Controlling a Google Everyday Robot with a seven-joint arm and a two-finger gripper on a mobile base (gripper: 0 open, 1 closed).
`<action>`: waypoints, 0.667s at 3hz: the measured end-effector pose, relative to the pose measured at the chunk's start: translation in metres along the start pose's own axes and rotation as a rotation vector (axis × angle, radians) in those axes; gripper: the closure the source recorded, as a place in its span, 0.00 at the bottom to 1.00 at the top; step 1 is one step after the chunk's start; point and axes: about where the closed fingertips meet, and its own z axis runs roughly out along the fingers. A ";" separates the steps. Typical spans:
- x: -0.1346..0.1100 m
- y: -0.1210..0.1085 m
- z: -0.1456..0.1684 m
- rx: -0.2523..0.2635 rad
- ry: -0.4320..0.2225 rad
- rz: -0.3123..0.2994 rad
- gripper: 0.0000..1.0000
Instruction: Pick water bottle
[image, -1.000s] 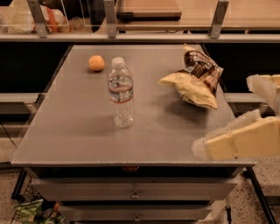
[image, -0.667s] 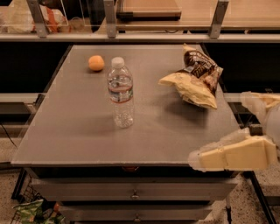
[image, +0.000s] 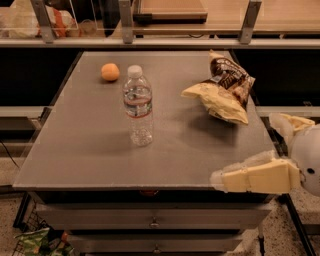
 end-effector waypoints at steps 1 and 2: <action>-0.008 0.006 0.008 -0.043 -0.028 -0.023 0.00; -0.017 0.021 0.033 -0.087 -0.061 -0.079 0.00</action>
Offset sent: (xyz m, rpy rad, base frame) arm 0.0258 0.0730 -0.0034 0.0168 -0.1338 0.1802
